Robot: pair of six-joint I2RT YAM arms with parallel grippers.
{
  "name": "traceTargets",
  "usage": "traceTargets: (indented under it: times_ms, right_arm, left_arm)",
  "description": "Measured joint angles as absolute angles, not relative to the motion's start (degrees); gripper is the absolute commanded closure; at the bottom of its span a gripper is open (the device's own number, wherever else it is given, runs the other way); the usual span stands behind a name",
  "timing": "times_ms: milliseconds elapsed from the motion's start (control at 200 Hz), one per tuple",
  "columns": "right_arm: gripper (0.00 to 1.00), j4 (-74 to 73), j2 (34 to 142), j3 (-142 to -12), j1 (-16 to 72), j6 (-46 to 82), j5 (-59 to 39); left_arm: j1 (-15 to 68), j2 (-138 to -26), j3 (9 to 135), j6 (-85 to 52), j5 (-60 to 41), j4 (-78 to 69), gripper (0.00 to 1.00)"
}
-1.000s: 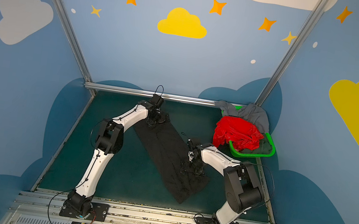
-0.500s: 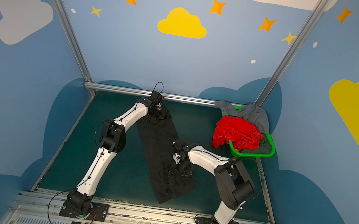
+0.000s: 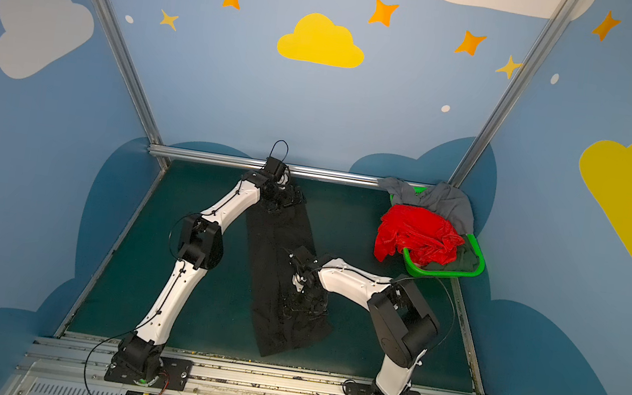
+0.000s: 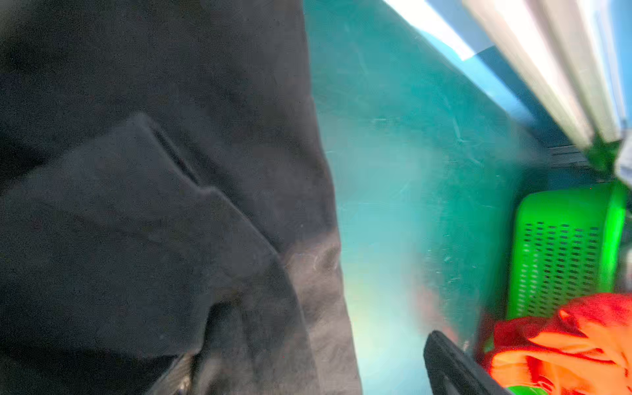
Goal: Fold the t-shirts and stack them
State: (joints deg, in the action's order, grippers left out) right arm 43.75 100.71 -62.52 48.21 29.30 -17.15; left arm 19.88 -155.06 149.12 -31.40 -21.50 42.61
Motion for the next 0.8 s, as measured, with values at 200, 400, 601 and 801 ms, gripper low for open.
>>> traceTargets:
  times_ms: [200,400,601,801]
  right_arm:
    - [0.03,44.2,97.1,-61.3,48.2,30.5,-15.9]
    - [0.03,44.8,88.3,-57.8,47.7,32.2,-13.0]
    - [0.03,46.0,82.4,-55.2,45.5,32.7,-11.4]
    - [0.03,46.1,79.5,-50.4,42.7,32.8,-11.4]
  left_arm:
    - [19.9,-155.1,149.6,-31.6,-22.9,42.5,0.00]
    - [19.8,-155.0,149.7,-31.1,-23.1,43.1,0.00]
    - [19.7,-153.7,149.7,-29.7,-21.9,45.0,0.00]
    - [19.6,-150.7,149.8,-28.8,-19.8,45.3,0.00]
